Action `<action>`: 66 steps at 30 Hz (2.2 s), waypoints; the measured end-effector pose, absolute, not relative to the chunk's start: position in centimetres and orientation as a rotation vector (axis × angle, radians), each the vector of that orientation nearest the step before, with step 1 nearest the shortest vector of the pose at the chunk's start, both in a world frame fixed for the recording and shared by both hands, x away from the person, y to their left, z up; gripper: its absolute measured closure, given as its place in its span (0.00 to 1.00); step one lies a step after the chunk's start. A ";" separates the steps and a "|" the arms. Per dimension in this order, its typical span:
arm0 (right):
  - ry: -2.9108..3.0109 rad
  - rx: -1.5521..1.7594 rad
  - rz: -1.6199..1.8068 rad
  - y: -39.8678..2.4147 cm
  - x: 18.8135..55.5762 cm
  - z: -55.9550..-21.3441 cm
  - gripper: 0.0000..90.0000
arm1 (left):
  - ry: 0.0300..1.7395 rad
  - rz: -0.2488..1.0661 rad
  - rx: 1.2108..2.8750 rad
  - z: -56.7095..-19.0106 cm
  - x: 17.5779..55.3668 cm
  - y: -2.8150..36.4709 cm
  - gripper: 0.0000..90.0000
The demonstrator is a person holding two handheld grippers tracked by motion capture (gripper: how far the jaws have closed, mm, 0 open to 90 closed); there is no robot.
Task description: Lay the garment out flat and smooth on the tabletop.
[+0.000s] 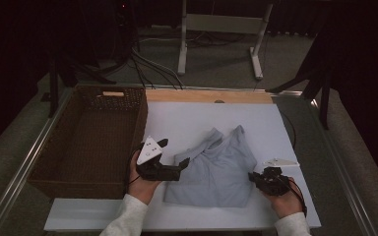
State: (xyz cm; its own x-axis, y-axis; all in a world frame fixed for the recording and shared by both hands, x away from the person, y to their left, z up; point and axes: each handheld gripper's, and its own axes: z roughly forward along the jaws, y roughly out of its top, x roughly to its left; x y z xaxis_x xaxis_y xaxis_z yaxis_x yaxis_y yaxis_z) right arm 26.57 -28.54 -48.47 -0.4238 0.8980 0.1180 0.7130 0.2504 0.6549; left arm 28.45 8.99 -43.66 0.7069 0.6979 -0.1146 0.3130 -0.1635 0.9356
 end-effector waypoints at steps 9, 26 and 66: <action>2.228 1.500 0.935 -29.2 26.5 -48.3 0.95 | 0.823 0.426 1.776 -44.3 29.2 8.7 0.11; 2.207 1.519 0.944 -30.4 26.4 -48.2 0.95 | 0.836 0.382 1.815 -45.5 30.6 8.0 0.18; 2.182 1.539 0.960 -31.6 26.1 -48.0 0.95 | 0.877 0.357 1.882 -47.9 32.7 5.9 0.24</action>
State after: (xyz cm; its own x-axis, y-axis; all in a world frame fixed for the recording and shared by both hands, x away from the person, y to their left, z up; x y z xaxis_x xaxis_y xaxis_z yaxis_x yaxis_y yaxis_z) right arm 26.07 -31.63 -47.96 -0.3792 0.9164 0.1279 0.7134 0.2015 0.6711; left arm 32.72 5.91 -47.93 0.6950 0.7074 -0.1290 0.4155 -0.2486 0.8749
